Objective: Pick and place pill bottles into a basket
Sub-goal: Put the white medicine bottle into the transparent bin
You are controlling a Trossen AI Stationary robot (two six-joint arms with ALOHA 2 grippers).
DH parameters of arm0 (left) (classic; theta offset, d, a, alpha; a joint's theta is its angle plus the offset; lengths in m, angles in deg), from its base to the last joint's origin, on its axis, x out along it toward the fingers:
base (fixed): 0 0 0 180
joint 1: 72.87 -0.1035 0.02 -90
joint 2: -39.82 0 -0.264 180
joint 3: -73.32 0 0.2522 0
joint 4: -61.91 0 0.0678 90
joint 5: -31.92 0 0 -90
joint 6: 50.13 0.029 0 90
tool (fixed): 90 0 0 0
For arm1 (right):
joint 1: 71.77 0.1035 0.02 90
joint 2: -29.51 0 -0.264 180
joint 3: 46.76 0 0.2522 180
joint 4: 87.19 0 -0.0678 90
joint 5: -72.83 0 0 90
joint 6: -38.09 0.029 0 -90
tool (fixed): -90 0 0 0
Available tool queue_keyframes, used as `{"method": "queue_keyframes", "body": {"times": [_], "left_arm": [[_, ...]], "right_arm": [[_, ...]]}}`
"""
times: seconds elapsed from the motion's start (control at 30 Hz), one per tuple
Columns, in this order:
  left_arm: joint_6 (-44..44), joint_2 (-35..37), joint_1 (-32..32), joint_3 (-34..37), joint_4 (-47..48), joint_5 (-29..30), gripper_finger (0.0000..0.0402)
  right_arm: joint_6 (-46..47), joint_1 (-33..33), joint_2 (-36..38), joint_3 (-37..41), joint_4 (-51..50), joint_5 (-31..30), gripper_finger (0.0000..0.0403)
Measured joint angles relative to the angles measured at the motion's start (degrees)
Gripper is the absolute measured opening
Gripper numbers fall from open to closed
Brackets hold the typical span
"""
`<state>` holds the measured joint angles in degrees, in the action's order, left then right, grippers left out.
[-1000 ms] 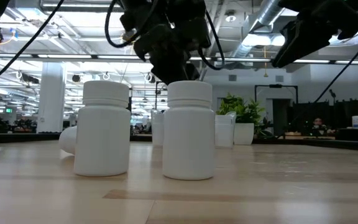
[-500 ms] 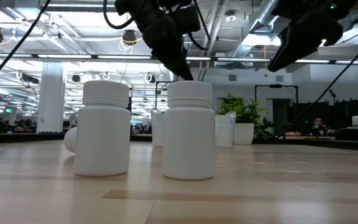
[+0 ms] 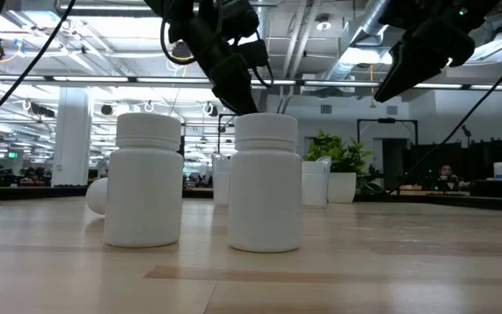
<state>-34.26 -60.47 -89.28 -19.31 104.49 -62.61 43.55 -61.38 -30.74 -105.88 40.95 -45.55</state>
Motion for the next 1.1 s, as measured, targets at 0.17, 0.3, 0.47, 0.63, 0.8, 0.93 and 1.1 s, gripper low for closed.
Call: {"method": "queue_keyframes", "body": {"times": [0.17, 0.3, 0.47, 0.63, 0.8, 0.93, 1.1], "left_arm": [[0.5, 0.0, -0.4, 0.0, -0.6, -2.6, 0.0152], [0.6, -0.1, -0.4, 0.0, -2.3, -2.6, 0.0163], [0.1, -0.1, -0.7, 0.4, -6.1, -1.2, 0.0154], [-0.4, -1.1, -1.1, 0.4, -7.5, -0.8, 0.0154], [-1.5, -4.4, -0.5, 0.5, -7.7, -0.7, 0.0163], [-1.6, -5.0, -0.3, 0.5, -7.7, -0.3, 0.0159], [-0.7, -4.9, -0.7, 0.5, -7.8, 0.6, 0.0156]], "right_arm": [[0.0, 0.0, 0.0, 0.0, 0.0, 0.0, 0.0127], [0.0, -0.9, 0.0, 0.0, 0.0, 0.2, 0.0128], [-0.1, -2.1, 0.0, 0.0, 0.0, 0.1, 0.0127], [-1.4, -2.7, 0.0, 0.0, 0.0, 0.1, 0.0127], [-1.4, -2.7, 0.0, 0.0, 0.3, 0.0, 0.0126], [-1.4, -2.7, 0.0, 0.0, 0.5, 0.0, 0.0126], [-1.4, -2.7, 0.0, 0.0, 0.8, 0.0, 0.0126]]}}
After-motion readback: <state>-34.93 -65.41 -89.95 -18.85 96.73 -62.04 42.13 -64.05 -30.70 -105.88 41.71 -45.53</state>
